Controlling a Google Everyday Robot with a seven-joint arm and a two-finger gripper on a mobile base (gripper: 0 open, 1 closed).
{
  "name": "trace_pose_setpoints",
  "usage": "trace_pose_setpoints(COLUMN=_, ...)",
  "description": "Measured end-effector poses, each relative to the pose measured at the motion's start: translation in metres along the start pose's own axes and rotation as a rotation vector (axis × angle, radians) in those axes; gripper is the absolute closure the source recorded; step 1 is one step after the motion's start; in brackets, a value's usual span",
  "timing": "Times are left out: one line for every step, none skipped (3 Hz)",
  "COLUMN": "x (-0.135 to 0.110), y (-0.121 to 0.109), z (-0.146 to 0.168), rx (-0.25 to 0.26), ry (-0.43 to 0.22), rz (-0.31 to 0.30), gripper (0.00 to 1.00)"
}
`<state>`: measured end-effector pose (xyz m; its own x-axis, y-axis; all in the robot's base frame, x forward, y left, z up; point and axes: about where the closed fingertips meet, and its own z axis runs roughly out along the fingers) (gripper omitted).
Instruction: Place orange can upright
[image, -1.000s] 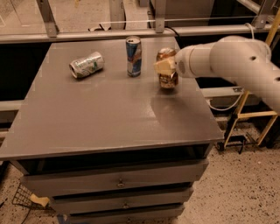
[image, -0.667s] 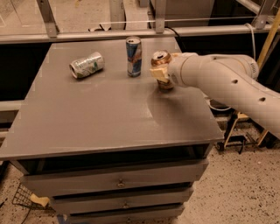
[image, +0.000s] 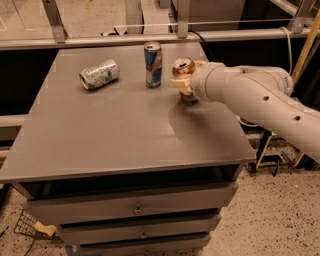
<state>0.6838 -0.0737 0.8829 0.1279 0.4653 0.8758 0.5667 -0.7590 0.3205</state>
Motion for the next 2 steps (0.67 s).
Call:
trace_pose_setpoints(x=0.0, y=0.0, z=0.0, rx=0.0, ry=0.0, rz=0.0, gripper=1.0)
trace_pose_setpoints(x=0.0001, y=0.0, z=0.0, rx=0.0, ry=0.0, rz=0.0, gripper=1.0)
